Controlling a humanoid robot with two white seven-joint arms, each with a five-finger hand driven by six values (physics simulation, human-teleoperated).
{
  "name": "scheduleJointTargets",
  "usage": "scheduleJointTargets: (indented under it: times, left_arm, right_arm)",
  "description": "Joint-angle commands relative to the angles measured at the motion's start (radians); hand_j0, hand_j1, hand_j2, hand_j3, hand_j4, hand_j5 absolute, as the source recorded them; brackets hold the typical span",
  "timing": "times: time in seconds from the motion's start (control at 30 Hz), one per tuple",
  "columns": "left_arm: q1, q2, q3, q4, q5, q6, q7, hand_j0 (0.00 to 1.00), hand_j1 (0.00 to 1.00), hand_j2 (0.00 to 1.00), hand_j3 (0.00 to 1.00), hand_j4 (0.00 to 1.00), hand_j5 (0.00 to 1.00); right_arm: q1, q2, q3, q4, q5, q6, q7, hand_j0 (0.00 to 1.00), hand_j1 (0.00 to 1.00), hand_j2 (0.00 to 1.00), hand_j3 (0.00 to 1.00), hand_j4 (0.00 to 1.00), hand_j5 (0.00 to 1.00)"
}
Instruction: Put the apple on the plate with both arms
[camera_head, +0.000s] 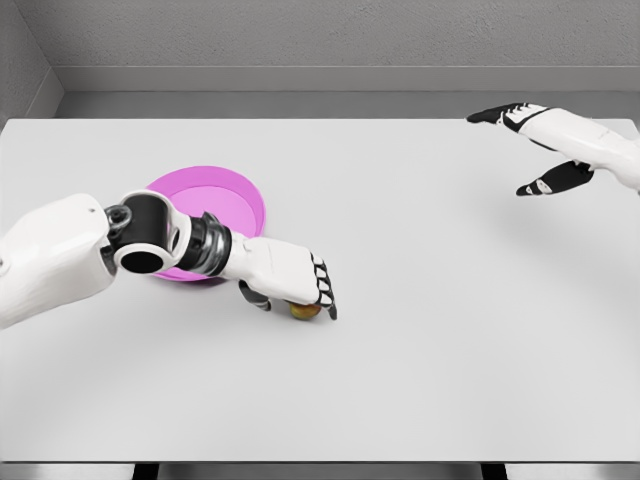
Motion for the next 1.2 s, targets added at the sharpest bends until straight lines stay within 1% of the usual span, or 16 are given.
scheduleJointTargets:
  times: [0.0, 0.23, 0.33, 0.4, 0.53, 0.57, 0.67, 0.73, 0.77, 0.87, 0.97, 1.03, 1.13, 1.17]
  left_arm:
    - [0.000, 0.000, -0.003, 0.001, 0.003, 0.000, 0.000, 0.86, 0.86, 0.86, 0.86, 0.86, 0.86]
    - [-0.002, -0.008, -0.003, -0.001, 0.002, -0.001, 0.000, 0.80, 0.80, 0.80, 0.80, 0.80, 0.80]
    - [-0.002, -0.007, -0.002, -0.001, 0.002, 0.000, 0.000, 0.79, 0.79, 0.79, 0.79, 0.79, 0.79]
    - [-0.002, -0.008, -0.003, -0.001, 0.002, -0.004, 0.000, 0.76, 0.76, 0.76, 0.76, 0.76, 0.76]
    - [-0.002, -0.008, -0.003, -0.001, 0.002, -0.006, 0.000, 0.73, 0.73, 0.73, 0.73, 0.73, 0.73]
    - [-0.002, -0.008, -0.003, -0.001, 0.002, -0.009, 0.000, 0.70, 0.70, 0.70, 0.70, 0.70, 0.70]
    - [-0.002, -0.008, -0.003, -0.001, 0.002, -0.009, 0.000, 0.66, 0.66, 0.66, 0.66, 0.66, 0.66]
    - [-0.002, -0.008, -0.003, -0.001, 0.002, -0.010, 0.000, 0.60, 0.60, 0.60, 0.60, 0.60, 0.60]
    - [-0.002, -0.007, -0.003, -0.001, 0.002, -0.012, 0.000, 0.60, 0.60, 0.60, 0.60, 0.60, 0.60]
    - [-0.002, -0.006, -0.003, -0.001, 0.002, -0.013, 0.000, 0.51, 0.51, 0.51, 0.51, 0.51, 0.51]
    - [-0.002, -0.006, -0.003, -0.002, 0.002, -0.015, 0.000, 0.48, 0.48, 0.48, 0.48, 0.48, 0.48]
    - [-0.002, -0.006, -0.003, -0.002, 0.002, -0.015, 0.000, 0.47, 0.47, 0.47, 0.47, 0.47, 0.47]
    - [-0.003, -0.005, -0.003, -0.004, 0.002, -0.044, 0.000, 0.41, 0.41, 0.41, 0.41, 0.41, 0.41]
    - [-0.002, -0.005, -0.003, -0.004, 0.002, -0.049, 0.000, 0.41, 0.41, 0.41, 0.41, 0.41, 0.41]
  right_arm:
    - [0.000, -0.001, 0.000, 0.000, -0.007, 0.003, 0.000, 1.00, 1.00, 1.00, 1.00, 1.00, 1.00]
    - [0.000, -0.005, 0.000, 0.000, -0.007, 0.003, 0.000, 1.00, 1.00, 1.00, 1.00, 1.00, 1.00]
    - [-0.003, -0.012, 0.000, 0.000, -0.009, 0.003, 0.000, 1.00, 1.00, 1.00, 1.00, 1.00, 1.00]
    - [-0.003, -0.013, 0.000, 0.000, -0.009, 0.003, 0.000, 1.00, 1.00, 1.00, 1.00, 1.00, 1.00]
    - [-0.003, -0.013, 0.000, 0.000, -0.009, 0.003, 0.000, 1.00, 1.00, 1.00, 1.00, 1.00, 1.00]
    - [-0.003, -0.015, 0.000, 0.000, -0.007, 0.003, 0.000, 1.00, 1.00, 1.00, 1.00, 1.00, 1.00]
    - [-0.003, -0.015, 0.000, 0.000, -0.007, 0.003, 0.000, 1.00, 1.00, 1.00, 1.00, 1.00, 1.00]
    - [-0.003, -0.015, 0.000, 0.000, -0.009, 0.003, 0.000, 1.00, 1.00, 1.00, 1.00, 1.00, 1.00]
    - [-0.003, -0.015, 0.000, 0.000, -0.007, 0.003, 0.000, 1.00, 1.00, 1.00, 1.00, 1.00, 1.00]
    - [-0.003, -0.015, 0.000, 0.000, -0.007, 0.003, 0.000, 1.00, 1.00, 1.00, 1.00, 1.00, 1.00]
    - [-0.003, -0.015, 0.000, 0.000, -0.009, 0.003, 0.000, 1.00, 1.00, 1.00, 1.00, 1.00, 1.00]
    - [-0.005, -0.015, 0.000, 0.000, -0.009, 0.003, 0.000, 1.00, 1.00, 1.00, 1.00, 1.00, 1.00]
    - [-0.003, -0.015, 0.000, 0.000, -0.009, 0.003, 0.000, 1.00, 1.00, 1.00, 1.00, 1.00, 1.00]
    - [-0.005, -0.015, 0.000, 0.000, -0.009, 0.003, 0.000, 1.00, 1.00, 1.00, 1.00, 1.00, 1.00]
